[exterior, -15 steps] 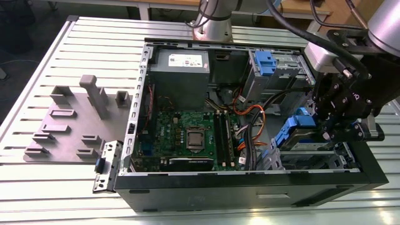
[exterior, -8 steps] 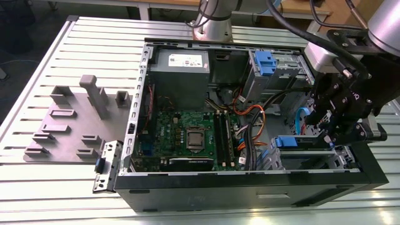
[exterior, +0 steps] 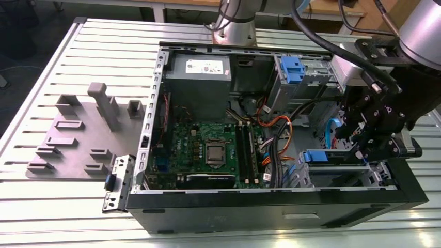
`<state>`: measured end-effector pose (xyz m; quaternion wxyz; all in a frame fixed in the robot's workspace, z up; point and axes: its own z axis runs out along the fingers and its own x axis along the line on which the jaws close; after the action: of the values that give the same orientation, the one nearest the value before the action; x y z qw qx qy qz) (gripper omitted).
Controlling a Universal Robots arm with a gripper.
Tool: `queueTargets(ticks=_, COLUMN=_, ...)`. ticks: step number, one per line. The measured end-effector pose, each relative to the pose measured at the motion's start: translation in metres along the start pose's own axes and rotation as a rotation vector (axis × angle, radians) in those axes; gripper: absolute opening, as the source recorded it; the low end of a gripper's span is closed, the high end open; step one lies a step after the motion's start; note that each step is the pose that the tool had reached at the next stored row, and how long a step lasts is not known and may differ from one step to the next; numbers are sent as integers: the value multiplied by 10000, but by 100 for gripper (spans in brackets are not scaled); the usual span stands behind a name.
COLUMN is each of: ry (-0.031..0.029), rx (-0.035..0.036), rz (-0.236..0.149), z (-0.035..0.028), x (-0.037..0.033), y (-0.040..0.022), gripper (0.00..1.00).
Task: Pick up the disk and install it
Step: 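Insert the disk into the insertion slot, then insert the first disk wire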
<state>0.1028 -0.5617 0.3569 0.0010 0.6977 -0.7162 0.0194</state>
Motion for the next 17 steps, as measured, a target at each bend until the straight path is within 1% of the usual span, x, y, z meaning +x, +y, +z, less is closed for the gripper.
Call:
queueTargets(ticks=5, ry=-5, rx=11, rz=-84, z=35, x=-32, y=-15, gripper=48)
queueTargets(ticks=17, ry=-3, rx=11, rz=-93, z=40, x=-33, y=-16, gripper=48)
